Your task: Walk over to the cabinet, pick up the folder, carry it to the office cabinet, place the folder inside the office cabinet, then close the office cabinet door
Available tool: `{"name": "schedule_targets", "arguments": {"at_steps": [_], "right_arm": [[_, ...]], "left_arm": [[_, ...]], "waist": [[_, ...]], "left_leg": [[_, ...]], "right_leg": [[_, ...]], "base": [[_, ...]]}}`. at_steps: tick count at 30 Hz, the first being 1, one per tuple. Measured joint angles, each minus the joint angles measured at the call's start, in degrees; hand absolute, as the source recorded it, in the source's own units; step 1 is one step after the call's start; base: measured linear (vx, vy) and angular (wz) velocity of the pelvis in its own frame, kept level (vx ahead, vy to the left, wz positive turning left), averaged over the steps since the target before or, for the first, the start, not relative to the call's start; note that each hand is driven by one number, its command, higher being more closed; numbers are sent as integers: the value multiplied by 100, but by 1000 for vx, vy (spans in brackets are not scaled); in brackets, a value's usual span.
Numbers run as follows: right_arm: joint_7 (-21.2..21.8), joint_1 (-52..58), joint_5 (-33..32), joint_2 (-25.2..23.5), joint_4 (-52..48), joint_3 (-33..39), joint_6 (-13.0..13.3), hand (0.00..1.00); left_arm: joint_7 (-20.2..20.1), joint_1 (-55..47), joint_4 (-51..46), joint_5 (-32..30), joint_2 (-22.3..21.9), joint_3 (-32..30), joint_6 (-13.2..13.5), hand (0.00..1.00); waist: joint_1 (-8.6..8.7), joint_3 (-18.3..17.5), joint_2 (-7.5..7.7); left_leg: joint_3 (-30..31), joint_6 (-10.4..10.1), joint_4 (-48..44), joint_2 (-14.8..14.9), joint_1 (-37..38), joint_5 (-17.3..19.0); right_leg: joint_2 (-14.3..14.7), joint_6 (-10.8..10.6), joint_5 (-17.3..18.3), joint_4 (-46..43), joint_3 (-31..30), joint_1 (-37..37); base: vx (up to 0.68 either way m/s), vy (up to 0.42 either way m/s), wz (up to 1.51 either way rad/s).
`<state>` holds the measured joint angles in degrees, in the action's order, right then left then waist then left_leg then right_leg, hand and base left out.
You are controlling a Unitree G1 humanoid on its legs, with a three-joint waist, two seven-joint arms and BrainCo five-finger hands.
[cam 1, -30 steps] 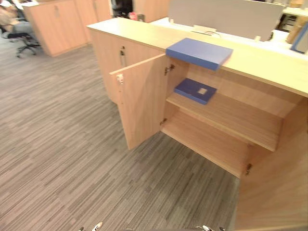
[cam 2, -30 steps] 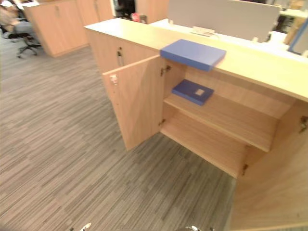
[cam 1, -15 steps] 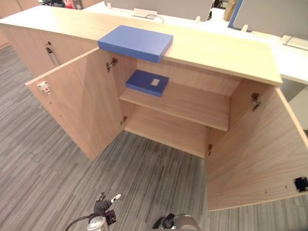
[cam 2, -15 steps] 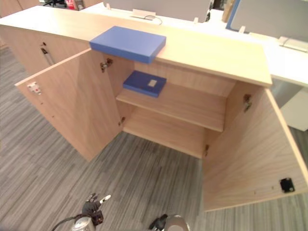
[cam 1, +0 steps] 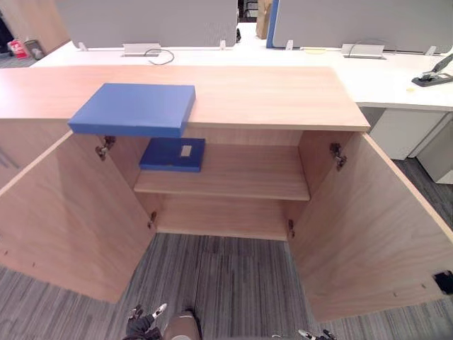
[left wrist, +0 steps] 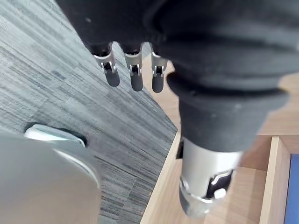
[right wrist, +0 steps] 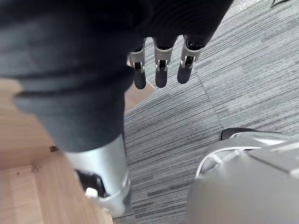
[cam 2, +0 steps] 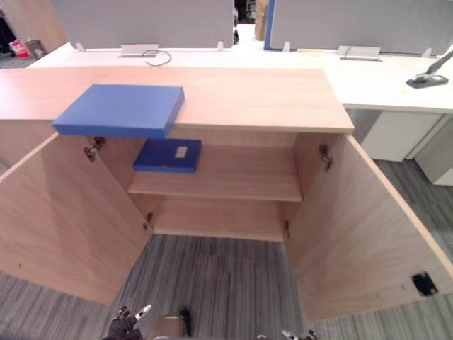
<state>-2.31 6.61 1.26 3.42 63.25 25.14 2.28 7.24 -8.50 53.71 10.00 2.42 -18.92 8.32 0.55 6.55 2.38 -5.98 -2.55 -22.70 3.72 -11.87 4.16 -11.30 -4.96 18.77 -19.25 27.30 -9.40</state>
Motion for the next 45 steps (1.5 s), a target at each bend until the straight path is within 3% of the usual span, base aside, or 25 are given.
{"name": "schedule_targets", "arguments": {"at_steps": [1, 4, 6, 8, 10, 12, 14, 16, 17, 20, 23, 24, 26, 27, 30, 31, 32, 33, 34, 35, 37, 38, 42, 45], "right_arm": [[-2, 12, 4, 5, -5, 15, 2, 0], [21, -28, 36, 39, -4, 38, 2, 0], [83, -38, 177, 38, -8, -6, 1, 0], [113, -10, 232, 18, -5, -51, 0, 0], [151, 14, 230, 36, -6, -53, 2, 0], [175, 18, 230, 66, -5, -61, 7, 0], [183, 105, 219, 87, -23, -205, 18, 0], [184, 111, 218, 70, -7, -273, 7, 0], [176, 171, 217, 126, 58, -220, -2, 0], [172, 313, 215, 181, 59, -155, -13, 0], [172, 369, 215, 142, 58, -131, -34, 0], [163, 359, 210, 121, 64, 17, -36, 0], [149, 365, 200, 89, 80, 106, -37, 0], [143, 316, 194, 74, 125, 130, -40, 0], [95, 241, 84, 74, 116, 170, -39, 0], [51, 196, -4, 97, 104, 235, -42, 0], [11, 122, -11, 124, 69, 230, -43, 0], [0, 70, -12, 140, 52, 226, -43, 0], [-13, -16, -19, 217, 13, 143, -44, 0], [-30, -60, -20, 182, -9, 45, -43, 0], [-33, -158, -13, 12, -88, -257, -39, 0], [-34, -183, -12, -10, -105, -282, -39, 0], [-31, -250, -14, -185, -305, -646, 22, 0], [-15, -194, 53, -258, -282, -800, 5, 0]], "left_arm": [[-4, 20, 25, 6, 20, 25, 8, 0], [-14, -28, 87, 3, 64, 45, 8, 0], [-25, -147, 94, 3, 113, 46, 7, 0], [-39, -218, 92, -9, 231, 80, 3, 0], [-67, -235, 90, -28, 289, 152, 3, 0], [-78, -246, 90, -64, 316, 264, 3, 0], [-102, -244, 93, -146, 321, 456, 4, 0], [-114, -209, 85, -149, 366, 502, 7, 0], [-141, -129, 209, -148, 295, 507, -7, 0], [-145, -169, 208, -144, 194, 435, -5, 0], [-144, -181, 198, -47, 71, 147, 2, 0], [-142, -177, 190, 267, 13, 60, 3, 0], [-142, -174, 142, 529, -32, -27, 5, 0], [-115, -178, 24, 783, -48, -76, 5, 0], [-70, -246, -366, 978, -56, -62, 8, 0], [-81, -307, -594, 1189, -73, -41, 10, 0], [-96, -364, -953, 1477, -124, -35, 7, 0], [-104, -393, -1193, 1656, -142, -35, 9, 0], [-125, -513, -1786, 2077, -206, -27, 67, 0], [-142, -509, -1971, 2245, -191, -24, 115, 0], [-251, -490, -2746, 2781, 0, 87, 200, 0], [-294, -499, -2942, 2930, 21, 117, 218, 0], [-619, -559, -3709, 3894, 23, 176, 353, 0], [-639, -561, -4261, 4441, -52, 241, 413, 0]], "waist": [[-8, -37, 90], [-122, -29, 65], [-128, -64, 5], [-105, -78, -27], [-78, -81, -28], [-48, -56, -71], [19, -9, -138], [10, 26, 32], [8, 43, 42], [84, 6, -77], [29, -1, -74], [38, -4, -80], [27, -9, -54], [10, -3, -38], [-85, 73, 53], [-147, 117, 99], [-189, 122, 79], [-192, 126, 74], [-260, 114, -71], [-288, 135, -93], [-309, 129, 160], [-337, 121, 183], [-397, 122, 180], [-380, 111, 178]], "left_leg": [[-148, 122, 196, -199, 134, 1], [-535, 333, 607, -504, 720, 122], [-669, 406, 823, -558, 1014, 167], [-703, 467, 1029, -613, 1263, 191], [-681, 510, 1133, -617, 1406, 213], [-662, 508, 1193, -532, 1497, 213], [-612, 340, 1251, -277, 1599, 191], [-619, 204, 1233, -316, 1572, 214], [-533, 94, 1234, -237, 1589, 203], [-314, -93, 1402, 3, 1607, 120], [-171, -198, 1412, 206, 1587, 124], [-29, -352, 1090, 311, 1432, 251], [-24, -388, 616, 374, 1204, 391], [-109, -407, -71, 485, 885, 513], [-518, -404, -1262, 703, 422, 528], [-683, -275, -1607, 760, 259, 747], [-708, -147, -1566, 709, 110, 960], [-702, -146, -1432, 655, 20, 985], [-617, 114, -416, 521, -39, 200], [-609, 86, -352, 487, 4, 245], [-611, 177, 72, 200, 48, 70], [-608, 188, 119, 166, 51, 58], [-632, 190, 717, -5, 377, -193], [-561, 156, 1518, -124, 705, -618]], "right_leg": [[-237, -125, -78, -17, -34, 9], [-738, -262, -333, -642, -255, 102], [-976, -120, -547, -1264, -253, 311], [-1294, 195, -834, -2079, -206, 614], [-1427, 192, -782, -2450, -72, 744], [-1303, 84, -436, -2413, -73, 879], [-829, 74, -149, -1752, -131, 1151], [-693, 80, -320, -976, -214, 1209], [-536, 95, -333, -848, -199, 1117], [-253, 224, -263, -637, 93, 993], [12, 251, -266, -325, 325, 788], [118, 268, -254, -154, 531, 619], [165, 266, -246, -52, 682, 496], [216, 267, -248, 75, 827, 289], [270, 283, -278, 302, 955, -38], [268, 267, -288, 392, 956, -194], [216, 266, -289, 400, 930, -276], [189, 265, -289, 383, 908, -280], [257, 208, -283, 305, 809, -228], [268, 131, -258, 307, 714, -192], [208, 191, -370, 712, 418, -173], [202, 170, -423, 785, 390, -186], [132, 144, -629, 902, 344, -275], [130, 126, -768, 983, 346, -304]], "base": [[333, 279, -4], [294, 289, -41], [218, 230, -40], [183, 195, -14], [103, 63, 3], [48, -36, 1], [-5, -187, -1], [-42, -221, -1], [-33, -246, -1], [23, -227, 24], [91, -191, 35], [105, -84, 51], [107, -33, 51], [142, -16, 43], [145, 15, 28], [107, 51, -4], [137, 83, -8], [191, 195, -17], [151, 200, -19], [192, 193, -9], [147, 76, 20], [114, 64, 18], [65, 26, 6], [20, -28, 15]]}}
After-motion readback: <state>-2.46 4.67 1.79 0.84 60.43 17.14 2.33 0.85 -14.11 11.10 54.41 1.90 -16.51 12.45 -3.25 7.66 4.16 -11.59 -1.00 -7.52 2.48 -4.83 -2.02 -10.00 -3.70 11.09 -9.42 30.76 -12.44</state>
